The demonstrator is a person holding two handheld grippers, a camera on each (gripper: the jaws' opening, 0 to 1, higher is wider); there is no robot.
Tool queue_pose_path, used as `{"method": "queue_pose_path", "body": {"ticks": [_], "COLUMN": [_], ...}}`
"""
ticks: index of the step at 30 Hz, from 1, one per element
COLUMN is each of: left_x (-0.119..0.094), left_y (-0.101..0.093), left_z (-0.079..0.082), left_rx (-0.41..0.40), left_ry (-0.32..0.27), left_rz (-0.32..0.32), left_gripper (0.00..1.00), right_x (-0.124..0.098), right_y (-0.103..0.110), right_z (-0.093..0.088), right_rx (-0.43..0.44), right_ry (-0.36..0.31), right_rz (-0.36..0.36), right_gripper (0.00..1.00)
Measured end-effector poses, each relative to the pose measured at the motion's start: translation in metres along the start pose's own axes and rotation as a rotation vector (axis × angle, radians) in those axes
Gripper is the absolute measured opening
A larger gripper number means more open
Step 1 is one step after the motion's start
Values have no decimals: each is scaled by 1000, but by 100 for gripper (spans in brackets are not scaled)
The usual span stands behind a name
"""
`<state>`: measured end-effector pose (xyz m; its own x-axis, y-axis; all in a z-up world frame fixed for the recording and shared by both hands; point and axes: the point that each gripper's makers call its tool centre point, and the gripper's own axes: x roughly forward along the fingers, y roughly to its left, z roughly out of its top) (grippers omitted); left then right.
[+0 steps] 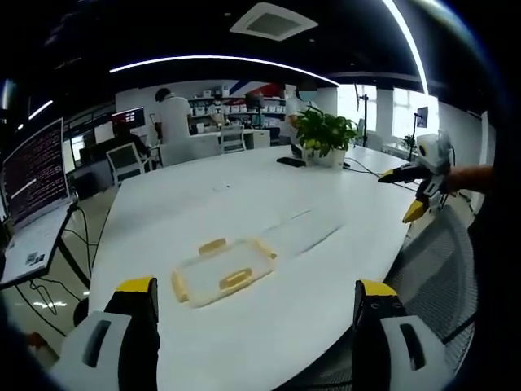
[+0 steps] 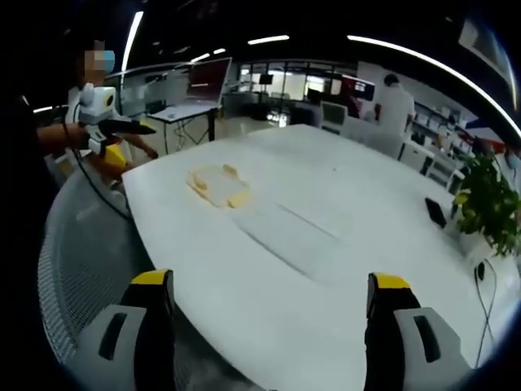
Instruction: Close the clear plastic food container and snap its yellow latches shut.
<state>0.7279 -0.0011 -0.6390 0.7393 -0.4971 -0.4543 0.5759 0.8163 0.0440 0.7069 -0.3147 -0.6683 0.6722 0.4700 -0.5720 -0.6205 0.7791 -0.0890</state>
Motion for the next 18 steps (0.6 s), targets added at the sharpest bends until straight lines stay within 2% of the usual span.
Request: {"method": "queue_pose_path", "body": {"ticks": [18], "left_x": [10], "left_y": [19], "left_z": [7], "left_rx": [36], "left_ry": [14], "left_rz": [-21], "left_gripper": [95], "right_x": [12], "right_y": [-1], "right_z": [14], "right_rx": [-45], "right_ry": [6], "right_rz": [60], "right_gripper": [88]}}
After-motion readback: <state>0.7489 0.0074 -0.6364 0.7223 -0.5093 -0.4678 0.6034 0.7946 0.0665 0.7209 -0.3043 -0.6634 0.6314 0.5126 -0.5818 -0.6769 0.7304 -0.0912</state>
